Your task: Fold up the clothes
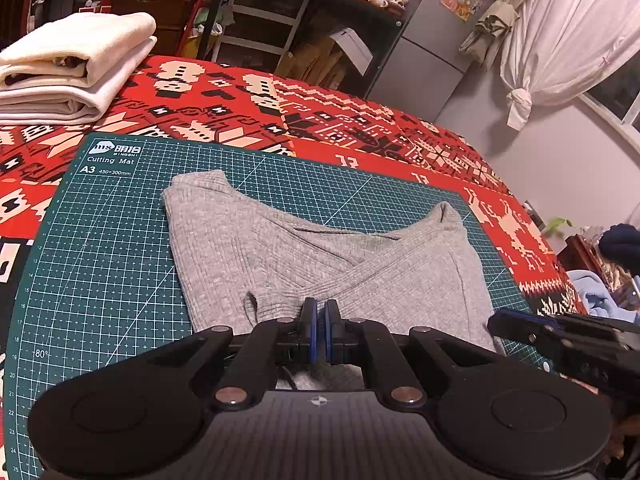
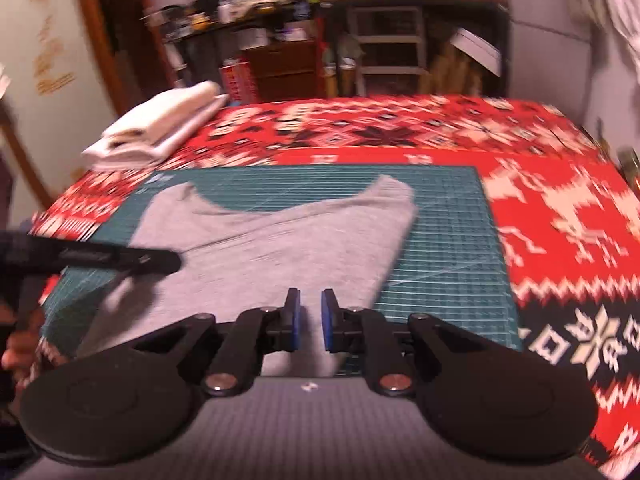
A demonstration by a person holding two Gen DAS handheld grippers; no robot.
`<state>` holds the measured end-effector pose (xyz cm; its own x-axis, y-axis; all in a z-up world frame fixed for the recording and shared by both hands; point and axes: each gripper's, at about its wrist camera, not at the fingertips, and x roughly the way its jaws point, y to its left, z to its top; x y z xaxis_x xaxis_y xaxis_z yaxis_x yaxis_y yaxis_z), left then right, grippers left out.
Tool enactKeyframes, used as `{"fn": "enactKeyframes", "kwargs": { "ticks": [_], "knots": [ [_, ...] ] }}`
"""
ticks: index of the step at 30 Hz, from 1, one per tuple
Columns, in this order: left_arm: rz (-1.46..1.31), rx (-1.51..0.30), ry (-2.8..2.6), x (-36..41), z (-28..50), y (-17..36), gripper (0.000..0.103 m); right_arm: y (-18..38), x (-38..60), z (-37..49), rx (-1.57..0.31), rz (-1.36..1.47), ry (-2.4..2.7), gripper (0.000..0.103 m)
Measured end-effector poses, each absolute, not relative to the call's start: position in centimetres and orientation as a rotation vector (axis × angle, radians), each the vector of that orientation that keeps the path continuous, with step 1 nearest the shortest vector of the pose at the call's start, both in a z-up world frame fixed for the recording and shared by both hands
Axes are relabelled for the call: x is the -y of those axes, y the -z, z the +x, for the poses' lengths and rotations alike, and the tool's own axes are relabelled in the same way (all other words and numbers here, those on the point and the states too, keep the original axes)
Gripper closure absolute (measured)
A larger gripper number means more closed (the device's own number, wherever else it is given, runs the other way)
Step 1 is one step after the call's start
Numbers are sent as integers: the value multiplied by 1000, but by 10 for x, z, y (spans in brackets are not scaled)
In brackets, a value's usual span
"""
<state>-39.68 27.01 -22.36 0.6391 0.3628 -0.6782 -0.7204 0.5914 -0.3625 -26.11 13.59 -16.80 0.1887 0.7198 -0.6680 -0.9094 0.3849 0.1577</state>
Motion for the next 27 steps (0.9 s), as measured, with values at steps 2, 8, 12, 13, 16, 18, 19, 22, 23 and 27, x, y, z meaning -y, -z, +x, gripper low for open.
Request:
{"fn": "enactKeyframes", "kwargs": {
  "ticks": [2,8,12,13,16,18,19,22,23,27],
  "knots": [
    [-676,-591,-672,-270,-397,223,97,170,-135,-266,-762,-323,-1184,91],
    [-717,-590,-669,-273,-401,222,97,173,-117,-262,-828,-320,-1164,92],
    [-798,-542,-662,-276,-413,214,88,167,-105,-247,-837,-255,-1129,91],
    [-799,-521,-668,-276,-418,210,84,165,-105,-243,-836,-238,-1123,91],
    [-766,-464,-713,-281,-434,198,75,164,-110,-226,-824,-196,-1101,91],
    [-755,-442,-759,-291,-445,197,73,168,-118,-212,-834,-167,-1085,90],
    [-761,-438,-778,-299,-450,200,73,170,-122,-205,-839,-152,-1077,90],
    [-814,-438,-816,-321,-459,212,76,176,-135,-184,-854,-108,-1052,81],
    [-829,-436,-819,-327,-459,215,76,178,-139,-177,-859,-93,-1043,80],
    [-854,-455,-817,-341,-454,225,76,187,-154,-156,-889,-32,-1023,79]
  ]
}}
